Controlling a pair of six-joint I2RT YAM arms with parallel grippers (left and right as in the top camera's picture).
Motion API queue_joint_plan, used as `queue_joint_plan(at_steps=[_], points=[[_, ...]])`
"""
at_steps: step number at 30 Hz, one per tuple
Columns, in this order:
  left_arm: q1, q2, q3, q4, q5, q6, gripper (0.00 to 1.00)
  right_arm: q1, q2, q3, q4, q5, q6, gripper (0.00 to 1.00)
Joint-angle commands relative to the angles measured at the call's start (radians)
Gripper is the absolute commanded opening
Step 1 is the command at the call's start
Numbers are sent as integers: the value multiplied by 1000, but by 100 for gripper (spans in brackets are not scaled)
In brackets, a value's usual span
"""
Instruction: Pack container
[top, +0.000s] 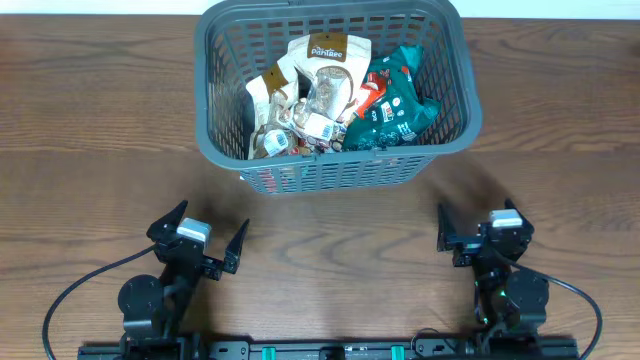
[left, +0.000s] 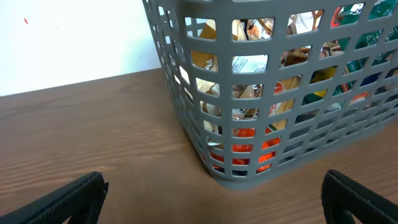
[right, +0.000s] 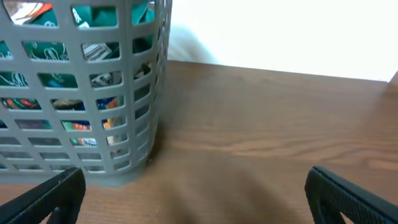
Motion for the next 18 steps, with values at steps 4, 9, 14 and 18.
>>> queue_joint_plan(at_steps=[4,9,14,18], points=[[-2,1,-23,-7,13,17,99,6,-37,-12,-2,14,-13,99],[-2,1,-23,-6,13,17,99,6,-60,-12,-2,11,-12,99],[-2,1,-23,-6,14,17,99,6,-60,-12,-1,10,-12,99],[-2,1,-23,-6,13,17,99,6,-60,-12,-1,10,-12,99]])
